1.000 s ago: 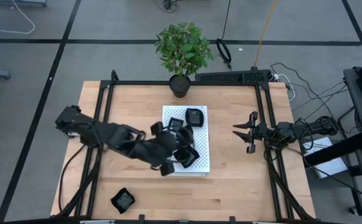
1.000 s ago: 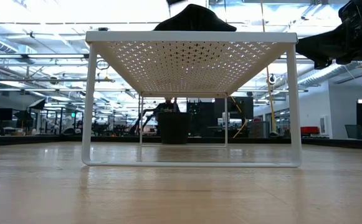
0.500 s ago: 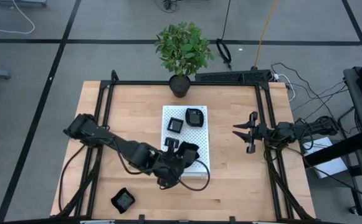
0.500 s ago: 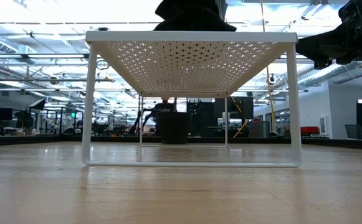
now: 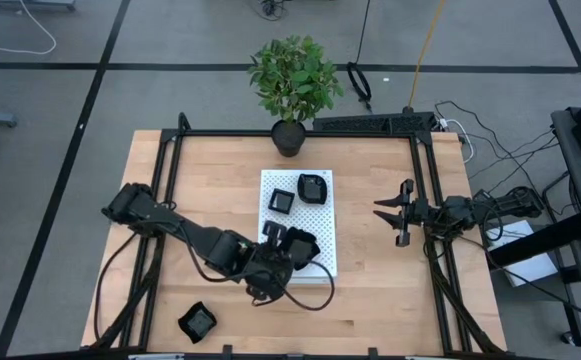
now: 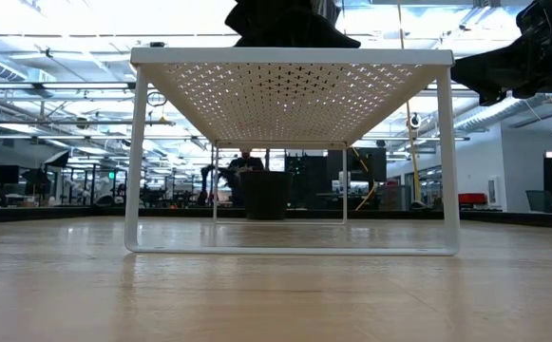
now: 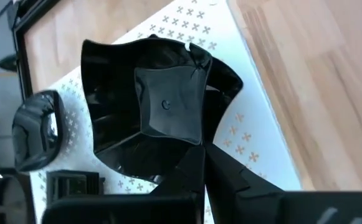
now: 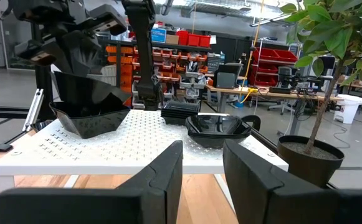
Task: Pick & Place Mini shaped plates
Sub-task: Stack the black distorted square plate on top of the the black distorted square plate on the shelf
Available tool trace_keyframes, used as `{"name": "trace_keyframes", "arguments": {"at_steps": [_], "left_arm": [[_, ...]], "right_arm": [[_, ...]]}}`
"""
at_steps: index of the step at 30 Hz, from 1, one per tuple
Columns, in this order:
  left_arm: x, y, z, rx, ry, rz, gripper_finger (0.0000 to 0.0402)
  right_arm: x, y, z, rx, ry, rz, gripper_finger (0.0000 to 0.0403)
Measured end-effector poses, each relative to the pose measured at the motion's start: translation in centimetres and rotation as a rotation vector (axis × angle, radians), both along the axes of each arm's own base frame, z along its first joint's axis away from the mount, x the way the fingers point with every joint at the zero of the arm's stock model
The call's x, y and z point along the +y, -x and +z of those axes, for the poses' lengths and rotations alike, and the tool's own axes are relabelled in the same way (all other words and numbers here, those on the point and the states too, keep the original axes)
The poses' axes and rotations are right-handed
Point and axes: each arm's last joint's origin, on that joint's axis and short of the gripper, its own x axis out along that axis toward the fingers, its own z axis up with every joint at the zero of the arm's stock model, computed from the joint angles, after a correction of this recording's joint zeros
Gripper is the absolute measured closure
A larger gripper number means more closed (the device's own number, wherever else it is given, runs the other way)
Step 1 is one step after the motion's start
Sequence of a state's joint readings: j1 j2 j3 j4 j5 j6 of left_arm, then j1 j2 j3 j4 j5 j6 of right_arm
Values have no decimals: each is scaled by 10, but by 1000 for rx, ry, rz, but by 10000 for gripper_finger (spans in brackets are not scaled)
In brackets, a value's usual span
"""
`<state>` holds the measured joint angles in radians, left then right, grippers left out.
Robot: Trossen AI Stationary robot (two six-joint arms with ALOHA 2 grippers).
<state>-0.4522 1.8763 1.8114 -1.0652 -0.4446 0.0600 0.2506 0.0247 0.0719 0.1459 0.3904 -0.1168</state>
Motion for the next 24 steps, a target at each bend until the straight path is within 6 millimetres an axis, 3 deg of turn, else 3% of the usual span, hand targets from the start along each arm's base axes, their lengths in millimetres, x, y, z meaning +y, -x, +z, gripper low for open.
{"name": "trace_keyframes", "arguments": {"at_steps": [15, 20, 24], "left_arm": [[2, 3, 1, -15, 64, 113, 327], [7, 28, 15, 25, 200, 339, 326], [6, 56, 22, 155, 413, 655, 325]], "right_arm": [[0, 0, 0, 0, 0, 0, 300], [0, 0, 0, 0, 0, 0, 300], [0, 0, 0, 0, 0, 0, 300]]}}
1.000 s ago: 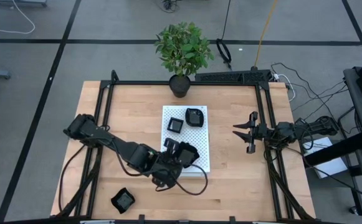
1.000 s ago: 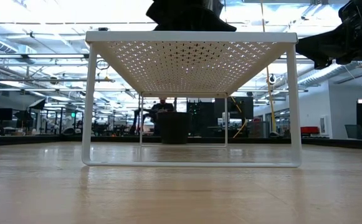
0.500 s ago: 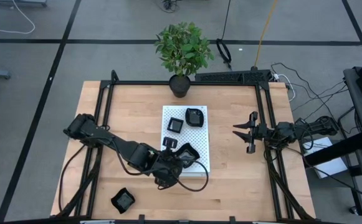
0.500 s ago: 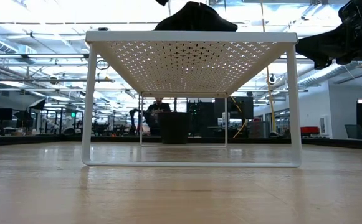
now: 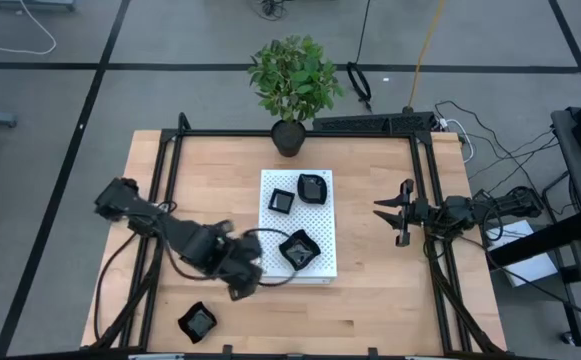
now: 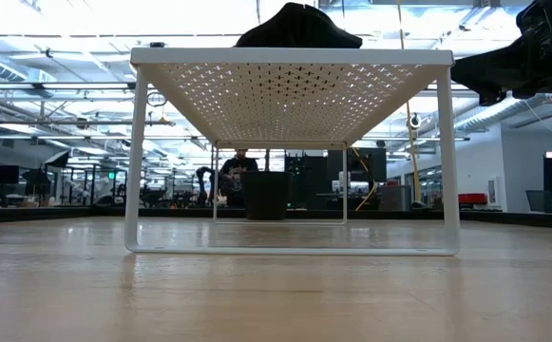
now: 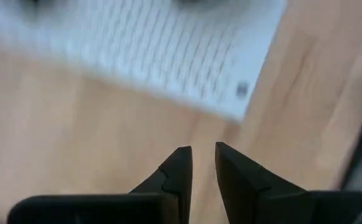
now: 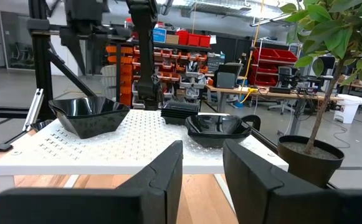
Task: Pick & Place Mini shaped plates
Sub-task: Stack the black distorted square plate on top of the the black distorted square plate on the shelf
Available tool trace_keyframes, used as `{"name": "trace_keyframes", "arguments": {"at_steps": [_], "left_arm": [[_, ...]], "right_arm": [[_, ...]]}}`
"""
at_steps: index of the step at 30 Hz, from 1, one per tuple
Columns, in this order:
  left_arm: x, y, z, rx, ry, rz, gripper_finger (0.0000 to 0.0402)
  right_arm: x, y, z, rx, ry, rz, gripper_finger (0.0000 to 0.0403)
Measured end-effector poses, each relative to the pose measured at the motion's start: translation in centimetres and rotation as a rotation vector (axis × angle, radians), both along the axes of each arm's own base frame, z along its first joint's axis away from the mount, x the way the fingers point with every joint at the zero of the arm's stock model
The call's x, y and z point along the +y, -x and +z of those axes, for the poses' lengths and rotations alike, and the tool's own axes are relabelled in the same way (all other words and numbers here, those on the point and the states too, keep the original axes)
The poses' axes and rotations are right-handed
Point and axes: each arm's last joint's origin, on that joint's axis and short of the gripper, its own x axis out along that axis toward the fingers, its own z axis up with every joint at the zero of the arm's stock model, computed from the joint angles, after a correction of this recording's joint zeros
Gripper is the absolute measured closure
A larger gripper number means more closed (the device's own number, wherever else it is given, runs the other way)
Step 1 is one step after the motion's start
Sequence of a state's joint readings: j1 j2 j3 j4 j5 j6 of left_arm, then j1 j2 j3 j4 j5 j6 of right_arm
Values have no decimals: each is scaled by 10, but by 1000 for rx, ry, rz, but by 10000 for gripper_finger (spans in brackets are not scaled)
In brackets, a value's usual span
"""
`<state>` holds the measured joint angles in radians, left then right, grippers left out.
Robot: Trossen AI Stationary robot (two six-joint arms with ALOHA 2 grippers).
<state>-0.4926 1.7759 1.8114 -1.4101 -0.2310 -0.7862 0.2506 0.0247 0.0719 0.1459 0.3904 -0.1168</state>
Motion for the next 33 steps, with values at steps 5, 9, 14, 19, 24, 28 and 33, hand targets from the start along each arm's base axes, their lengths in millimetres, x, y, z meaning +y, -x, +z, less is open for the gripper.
{"name": "trace_keyframes", "arguments": {"at_steps": [5, 9, 14, 19, 24, 28, 33], "left_arm": [[-21, 28, -5, 118, 109, 356, 325], [-40, 43, -19, 184, 150, 546, 324], [-67, 64, -43, 163, 149, 664, 298], [-89, 89, -75, 176, 143, 797, 244], [-107, 107, -101, 191, 211, 799, 204], [-115, 119, -119, 191, 242, 832, 196], [-115, 132, -135, 194, 217, 893, 206]], "right_arm": [[0, 0, 0, 0, 0, 0, 300], [0, 0, 0, 0, 0, 0, 300], [0, 0, 0, 0, 0, 0, 300], [0, 0, 0, 0, 0, 0, 300], [0, 0, 0, 0, 0, 0, 300], [0, 0, 0, 0, 0, 0, 301], [0, 0, 0, 0, 0, 0, 301]]}}
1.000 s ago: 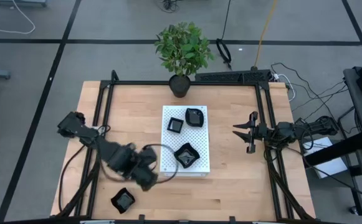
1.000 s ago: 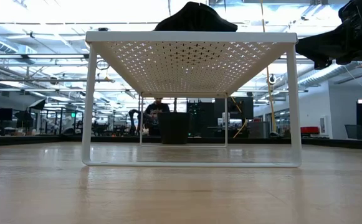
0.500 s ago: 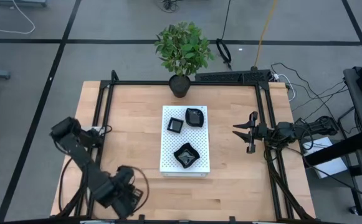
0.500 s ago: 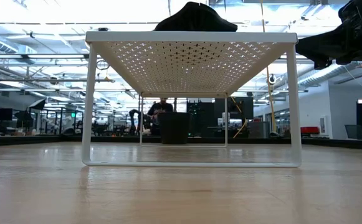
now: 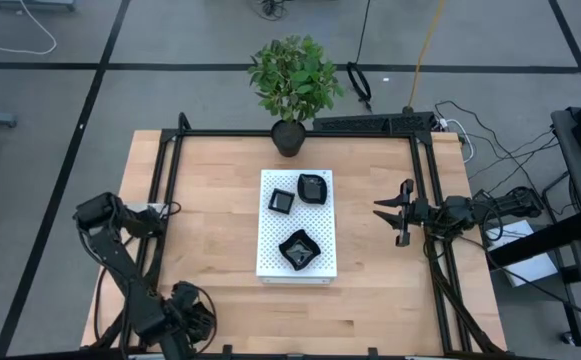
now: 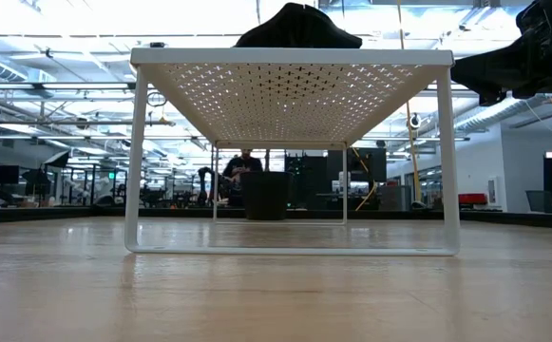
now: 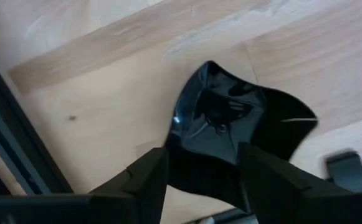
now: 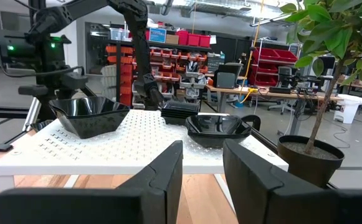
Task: Pick & Place Mini shaped plates
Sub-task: Stack the black distorted square plate on top of the the black distorted square plate on the shelf
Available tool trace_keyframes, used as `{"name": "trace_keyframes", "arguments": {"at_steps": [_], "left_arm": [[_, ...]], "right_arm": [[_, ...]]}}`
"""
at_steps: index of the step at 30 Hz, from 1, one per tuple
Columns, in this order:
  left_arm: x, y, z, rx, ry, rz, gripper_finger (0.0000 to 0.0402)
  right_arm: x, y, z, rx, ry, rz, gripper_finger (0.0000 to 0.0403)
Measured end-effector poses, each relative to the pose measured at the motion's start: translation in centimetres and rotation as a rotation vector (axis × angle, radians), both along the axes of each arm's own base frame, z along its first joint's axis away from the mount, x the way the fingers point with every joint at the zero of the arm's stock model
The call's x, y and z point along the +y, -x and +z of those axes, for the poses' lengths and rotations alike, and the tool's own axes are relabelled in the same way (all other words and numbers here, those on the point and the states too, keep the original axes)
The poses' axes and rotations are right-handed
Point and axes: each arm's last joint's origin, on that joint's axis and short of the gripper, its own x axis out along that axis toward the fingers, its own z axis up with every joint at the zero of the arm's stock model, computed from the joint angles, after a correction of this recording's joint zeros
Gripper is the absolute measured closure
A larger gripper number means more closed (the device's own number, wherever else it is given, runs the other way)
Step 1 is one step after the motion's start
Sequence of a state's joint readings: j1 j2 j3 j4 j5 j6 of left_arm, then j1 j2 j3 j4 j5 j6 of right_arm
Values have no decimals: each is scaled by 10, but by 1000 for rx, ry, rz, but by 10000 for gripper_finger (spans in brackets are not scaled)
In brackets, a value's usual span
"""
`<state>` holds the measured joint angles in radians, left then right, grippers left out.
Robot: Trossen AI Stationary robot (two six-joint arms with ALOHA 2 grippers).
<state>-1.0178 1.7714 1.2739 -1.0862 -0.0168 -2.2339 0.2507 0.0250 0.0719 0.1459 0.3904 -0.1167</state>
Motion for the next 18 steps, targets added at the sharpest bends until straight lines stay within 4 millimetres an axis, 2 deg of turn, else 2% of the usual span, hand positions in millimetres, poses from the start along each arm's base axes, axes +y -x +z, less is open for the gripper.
{"name": "trace_keyframes", "arguments": {"at_steps": [6, 13, 18], "left_arm": [[4, 6, -12, 11, -31, -40, 220], [6, 14, -31, 43, -3, -59, 220], [4, 19, -39, 25, 26, -94, 236]], "right_arm": [[0, 0, 0, 0, 0, 0, 300], [0, 0, 0, 0, 0, 0, 300], [0, 0, 0, 0, 0, 0, 300]]}}
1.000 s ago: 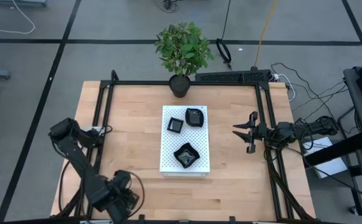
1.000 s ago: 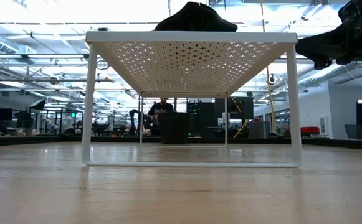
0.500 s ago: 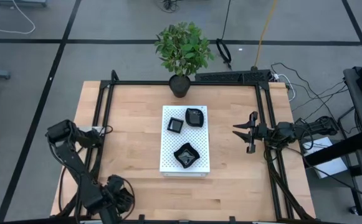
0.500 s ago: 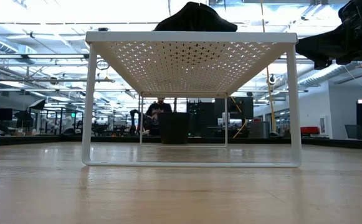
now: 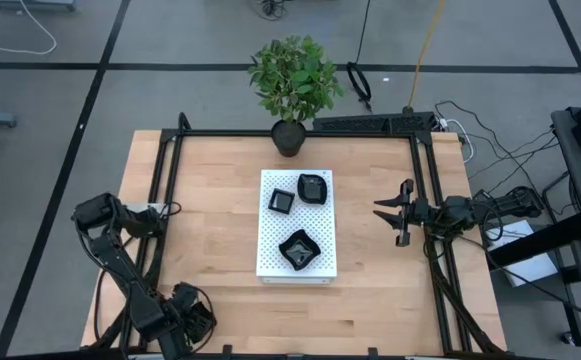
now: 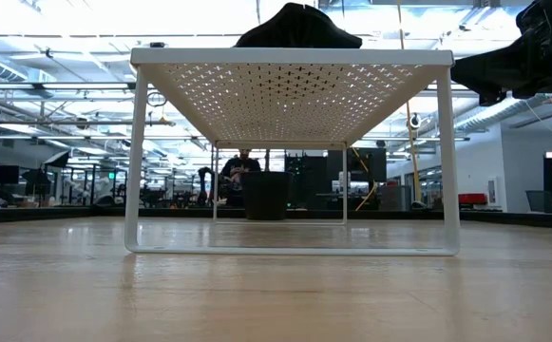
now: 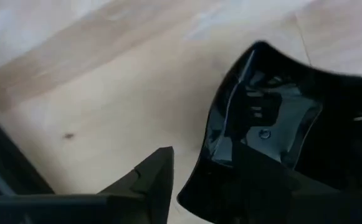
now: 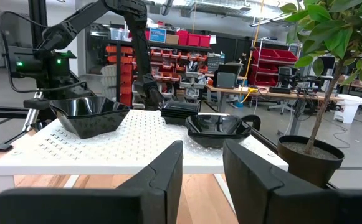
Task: Pick & Place Mini shaped plates
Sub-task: Stack the black distorted square plate on top of the the black distorted square plate on the shelf
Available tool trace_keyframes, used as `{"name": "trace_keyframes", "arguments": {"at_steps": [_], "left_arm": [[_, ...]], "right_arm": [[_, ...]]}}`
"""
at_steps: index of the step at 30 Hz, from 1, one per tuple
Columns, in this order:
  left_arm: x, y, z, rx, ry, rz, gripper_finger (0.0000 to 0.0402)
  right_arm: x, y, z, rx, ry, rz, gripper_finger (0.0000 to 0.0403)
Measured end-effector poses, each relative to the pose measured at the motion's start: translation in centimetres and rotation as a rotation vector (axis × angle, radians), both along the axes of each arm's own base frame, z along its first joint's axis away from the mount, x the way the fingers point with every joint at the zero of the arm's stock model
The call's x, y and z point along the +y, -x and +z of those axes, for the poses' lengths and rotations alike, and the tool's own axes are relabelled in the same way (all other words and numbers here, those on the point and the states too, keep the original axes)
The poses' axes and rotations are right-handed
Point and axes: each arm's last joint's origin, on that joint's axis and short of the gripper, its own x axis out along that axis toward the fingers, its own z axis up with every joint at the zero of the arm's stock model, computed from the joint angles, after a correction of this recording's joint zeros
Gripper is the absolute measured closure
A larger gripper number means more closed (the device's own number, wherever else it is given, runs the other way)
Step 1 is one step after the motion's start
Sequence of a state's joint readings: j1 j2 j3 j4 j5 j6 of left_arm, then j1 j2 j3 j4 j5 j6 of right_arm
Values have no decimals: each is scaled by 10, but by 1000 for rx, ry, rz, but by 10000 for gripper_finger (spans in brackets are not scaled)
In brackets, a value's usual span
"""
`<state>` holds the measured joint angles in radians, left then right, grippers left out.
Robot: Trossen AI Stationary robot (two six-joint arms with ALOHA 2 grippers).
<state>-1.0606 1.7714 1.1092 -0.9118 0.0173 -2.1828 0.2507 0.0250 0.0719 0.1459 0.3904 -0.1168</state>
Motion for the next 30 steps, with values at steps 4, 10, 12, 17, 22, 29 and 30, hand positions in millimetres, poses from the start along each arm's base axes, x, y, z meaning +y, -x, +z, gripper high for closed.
{"name": "trace_keyframes", "arguments": {"at_steps": [4, 10, 12, 17, 22, 29, 30], "left_arm": [[-3, 2, -5, -21, 34, -55, 270], [-3, 1, -5, -75, 17, -174, 368], [-3, 0, -3, -86, 24, -194, 391], [3, -4, 18, -240, 26, -230, 396], [18, -9, 50, -498, -50, -214, 398], [48, -26, 92, -851, -242, -160, 399], [51, -30, 99, -893, -258, -180, 399]], "right_arm": [[0, 0, 0, 0, 0, 0, 300], [0, 0, 0, 0, 0, 0, 300], [0, 0, 0, 0, 0, 0, 301], [0, 0, 0, 0, 0, 0, 301], [0, 0, 0, 0, 0, 0, 301], [0, 0, 0, 0, 0, 0, 300], [0, 0, 0, 0, 0, 0, 300]]}}
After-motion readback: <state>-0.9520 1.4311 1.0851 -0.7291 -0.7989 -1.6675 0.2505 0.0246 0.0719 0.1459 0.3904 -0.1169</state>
